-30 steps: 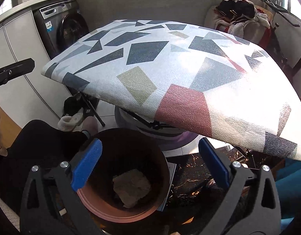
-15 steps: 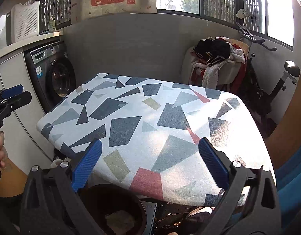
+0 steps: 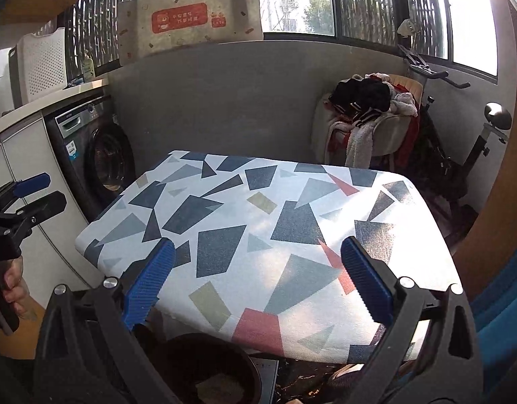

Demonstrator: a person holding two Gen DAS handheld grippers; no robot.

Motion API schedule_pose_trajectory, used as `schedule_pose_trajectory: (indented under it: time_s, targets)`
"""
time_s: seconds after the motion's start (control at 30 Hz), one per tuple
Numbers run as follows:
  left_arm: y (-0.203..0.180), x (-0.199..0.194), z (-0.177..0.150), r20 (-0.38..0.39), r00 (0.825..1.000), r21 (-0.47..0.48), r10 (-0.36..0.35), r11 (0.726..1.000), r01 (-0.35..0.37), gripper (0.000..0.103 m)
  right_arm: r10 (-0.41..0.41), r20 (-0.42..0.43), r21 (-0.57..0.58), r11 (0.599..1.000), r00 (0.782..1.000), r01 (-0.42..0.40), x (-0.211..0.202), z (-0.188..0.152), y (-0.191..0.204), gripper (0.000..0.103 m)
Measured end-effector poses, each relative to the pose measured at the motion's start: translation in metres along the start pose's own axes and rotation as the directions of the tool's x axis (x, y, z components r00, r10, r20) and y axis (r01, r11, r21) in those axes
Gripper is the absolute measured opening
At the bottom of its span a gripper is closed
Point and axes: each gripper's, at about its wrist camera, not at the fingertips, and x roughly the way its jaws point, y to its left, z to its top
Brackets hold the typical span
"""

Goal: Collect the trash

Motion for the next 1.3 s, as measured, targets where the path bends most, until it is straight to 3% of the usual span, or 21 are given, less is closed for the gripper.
schedule_pose_trajectory:
  time_s: [1.3]
  targets:
    - [0.006,0.011,-0.007,-0.033,0.999,-0.009,0.015,1.000,-0.015,0.097,-0.006,-0.009,-0.028,1.000,1.000,0.006,0.002,-0.001,0.006,0.097]
